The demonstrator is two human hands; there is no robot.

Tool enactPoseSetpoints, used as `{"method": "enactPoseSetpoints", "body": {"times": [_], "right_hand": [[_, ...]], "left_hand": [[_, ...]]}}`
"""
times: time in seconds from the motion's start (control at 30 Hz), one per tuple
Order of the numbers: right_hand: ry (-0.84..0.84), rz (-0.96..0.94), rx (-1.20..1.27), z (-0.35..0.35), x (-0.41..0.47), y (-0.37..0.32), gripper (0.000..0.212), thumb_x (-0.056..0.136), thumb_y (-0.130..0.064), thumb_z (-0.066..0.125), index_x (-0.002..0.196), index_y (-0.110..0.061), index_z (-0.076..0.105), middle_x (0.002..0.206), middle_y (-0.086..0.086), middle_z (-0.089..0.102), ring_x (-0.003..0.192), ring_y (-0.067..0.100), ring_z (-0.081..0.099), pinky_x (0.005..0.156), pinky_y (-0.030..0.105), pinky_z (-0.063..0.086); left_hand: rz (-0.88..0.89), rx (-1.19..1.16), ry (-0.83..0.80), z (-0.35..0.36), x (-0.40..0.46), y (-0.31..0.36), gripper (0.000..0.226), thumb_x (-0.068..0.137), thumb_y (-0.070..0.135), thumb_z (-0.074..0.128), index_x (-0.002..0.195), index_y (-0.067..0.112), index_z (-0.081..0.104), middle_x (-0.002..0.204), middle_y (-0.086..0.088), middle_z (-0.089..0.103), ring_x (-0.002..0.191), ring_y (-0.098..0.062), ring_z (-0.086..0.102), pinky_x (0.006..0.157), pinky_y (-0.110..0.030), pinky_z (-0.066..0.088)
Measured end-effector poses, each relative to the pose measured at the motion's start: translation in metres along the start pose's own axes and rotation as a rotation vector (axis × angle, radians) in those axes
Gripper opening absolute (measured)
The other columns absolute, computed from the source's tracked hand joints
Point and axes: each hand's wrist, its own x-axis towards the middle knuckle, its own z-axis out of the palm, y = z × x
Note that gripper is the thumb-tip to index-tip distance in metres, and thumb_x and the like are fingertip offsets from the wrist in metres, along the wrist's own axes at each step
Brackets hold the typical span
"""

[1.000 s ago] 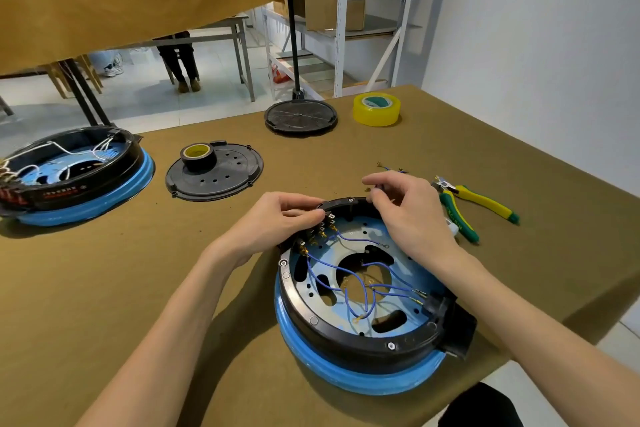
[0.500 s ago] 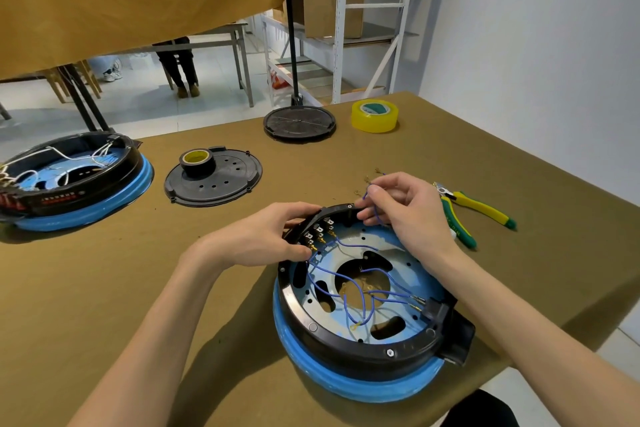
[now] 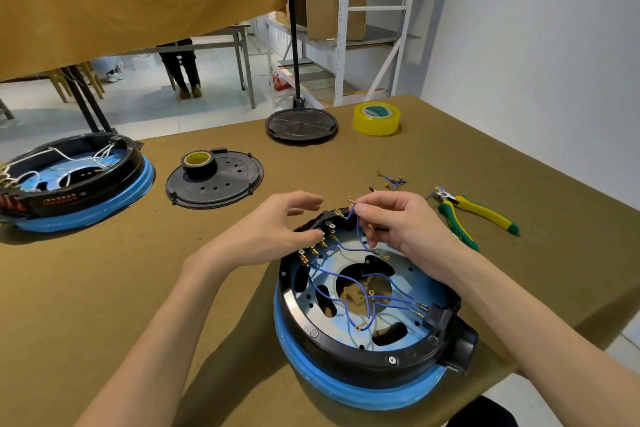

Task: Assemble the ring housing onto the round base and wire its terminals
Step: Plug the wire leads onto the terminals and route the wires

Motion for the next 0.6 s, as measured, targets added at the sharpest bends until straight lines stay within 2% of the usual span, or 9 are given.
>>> {"method": "enactPoseSetpoints", "body": {"times": [0.17,0.33,0.47,0.6], "right_hand": [[-0.052,0.047,-0.003,0.002,0.0,0.0,0.009,0.096,-0.004,0.065,0.097,-0.001,0.073,0.076,0.01,0.065,0.063,0.018,0.06,0.056,0.027,0.054],[-0.124,0.066,-0.007,0.002,-0.002,-0.001,0.014,0.1,-0.006,0.061,0.106,0.005,0.067,0.089,0.017,0.072,0.069,0.02,0.064,0.058,0.027,0.055],[-0.106,0.046,-0.095,0.002,-0.003,-0.001,0.012,0.1,-0.009,0.062,0.104,-0.002,0.071,0.081,0.01,0.072,0.066,0.017,0.063,0.059,0.025,0.055],[-0.085,0.022,-0.134,0.003,-0.003,0.003,0.009,0.098,-0.003,0.064,0.097,-0.002,0.073,0.071,0.007,0.069,0.052,0.014,0.061,0.05,0.023,0.05]], "left_hand": [[0.151,-0.051,0.129,0.005,0.003,0.004,0.039,0.09,0.033,0.077,0.127,0.042,0.068,0.119,0.028,0.07,0.119,0.008,0.059,0.093,-0.002,0.041],[0.184,-0.089,0.221,0.014,0.003,0.007,0.026,0.09,0.036,0.079,0.114,0.043,0.074,0.096,0.025,0.074,0.103,0.006,0.067,0.092,-0.018,0.045],[0.224,-0.127,0.196,0.014,0.002,0.009,0.035,0.089,0.032,0.08,0.123,0.037,0.072,0.096,0.023,0.076,0.103,0.004,0.068,0.093,-0.005,0.043],[0.212,-0.127,0.142,0.01,0.002,0.009,0.026,0.09,0.026,0.08,0.115,0.033,0.078,0.094,0.021,0.076,0.096,0.0,0.069,0.086,-0.006,0.046]]}}
